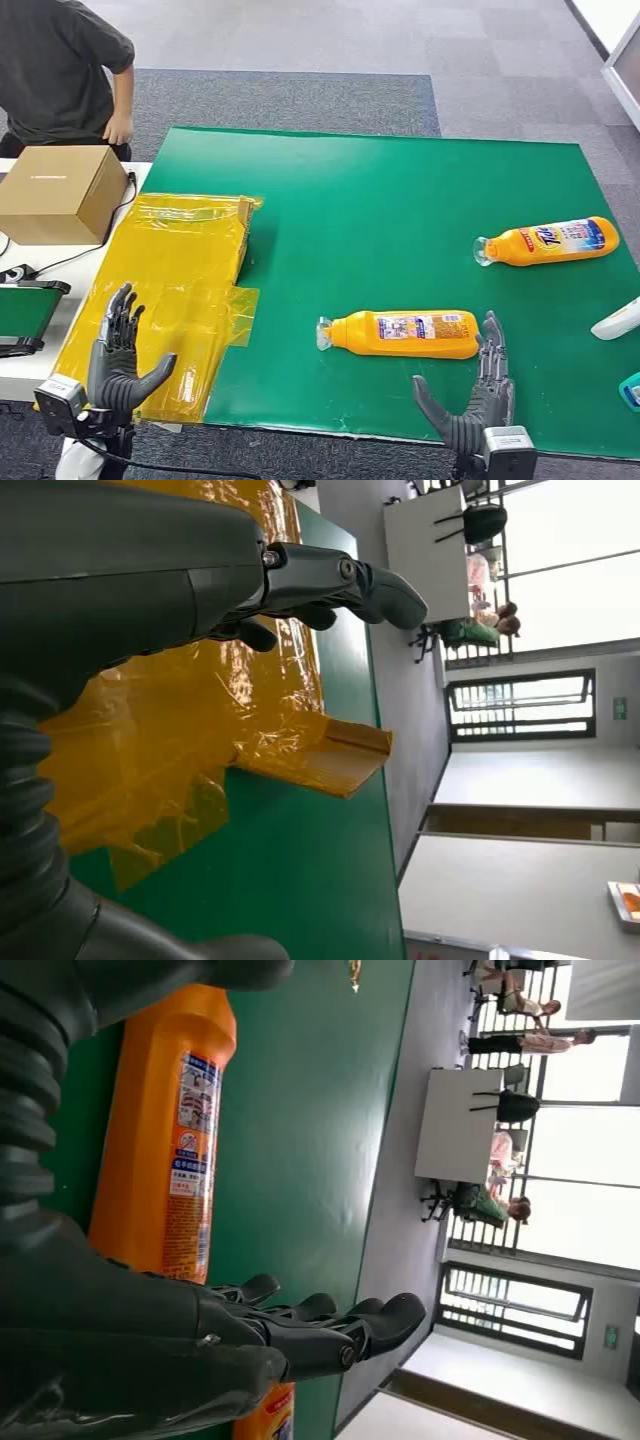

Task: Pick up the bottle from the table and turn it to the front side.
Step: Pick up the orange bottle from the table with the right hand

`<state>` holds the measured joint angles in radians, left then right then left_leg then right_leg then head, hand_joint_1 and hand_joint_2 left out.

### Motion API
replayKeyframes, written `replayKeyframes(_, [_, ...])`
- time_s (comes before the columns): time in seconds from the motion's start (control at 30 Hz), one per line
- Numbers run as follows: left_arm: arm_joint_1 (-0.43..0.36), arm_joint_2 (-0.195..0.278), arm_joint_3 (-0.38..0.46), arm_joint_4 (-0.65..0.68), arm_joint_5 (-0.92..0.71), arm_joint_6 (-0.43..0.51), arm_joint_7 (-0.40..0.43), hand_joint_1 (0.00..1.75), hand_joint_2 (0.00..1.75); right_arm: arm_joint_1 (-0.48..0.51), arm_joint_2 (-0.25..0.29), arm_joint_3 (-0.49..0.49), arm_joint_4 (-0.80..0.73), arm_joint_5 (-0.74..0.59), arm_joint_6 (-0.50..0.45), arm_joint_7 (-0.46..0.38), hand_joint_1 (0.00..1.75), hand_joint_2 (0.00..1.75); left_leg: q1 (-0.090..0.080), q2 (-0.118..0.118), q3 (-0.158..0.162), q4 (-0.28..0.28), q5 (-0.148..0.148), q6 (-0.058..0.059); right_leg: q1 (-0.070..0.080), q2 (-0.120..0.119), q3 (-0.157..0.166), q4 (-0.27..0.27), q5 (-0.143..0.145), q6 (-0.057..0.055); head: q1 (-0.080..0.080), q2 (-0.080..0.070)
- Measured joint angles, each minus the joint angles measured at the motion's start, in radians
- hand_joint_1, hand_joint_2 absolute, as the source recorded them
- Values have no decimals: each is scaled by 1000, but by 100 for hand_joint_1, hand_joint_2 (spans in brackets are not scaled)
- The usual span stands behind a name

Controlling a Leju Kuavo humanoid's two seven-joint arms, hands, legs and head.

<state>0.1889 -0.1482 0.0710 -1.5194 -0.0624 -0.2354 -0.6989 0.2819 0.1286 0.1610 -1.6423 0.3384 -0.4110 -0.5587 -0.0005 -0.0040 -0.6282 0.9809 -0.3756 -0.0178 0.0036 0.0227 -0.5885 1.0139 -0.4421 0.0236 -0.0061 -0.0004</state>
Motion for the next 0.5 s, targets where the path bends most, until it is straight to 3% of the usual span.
replayKeyframes(0.13, [3, 0, 3, 9, -27, 21, 2, 0, 175, 0, -3, 2, -4, 76, -45, 32, 0, 175, 0, 0, 0, 0, 0, 0, 0, 0, 0, 0, 0, 0, 0, 0])
replayKeyframes(0.33, [34, 9, -29, 22, -232, 202, 2, 0, 175, 15, -10, 4, -7, 189, -136, 85, 0, 175, 0, 0, 0, 0, 0, 0, 0, 0, 0, 0, 0, 0, 0, 0])
replayKeyframes(0.5, [40, 16, -70, 22, -217, 216, 1, 0, 175, 27, -62, 2, -8, 358, -132, 177, 0, 175, 0, 0, 0, 0, -1, 1, 0, 0, 0, 0, 0, 1, 0, 0])
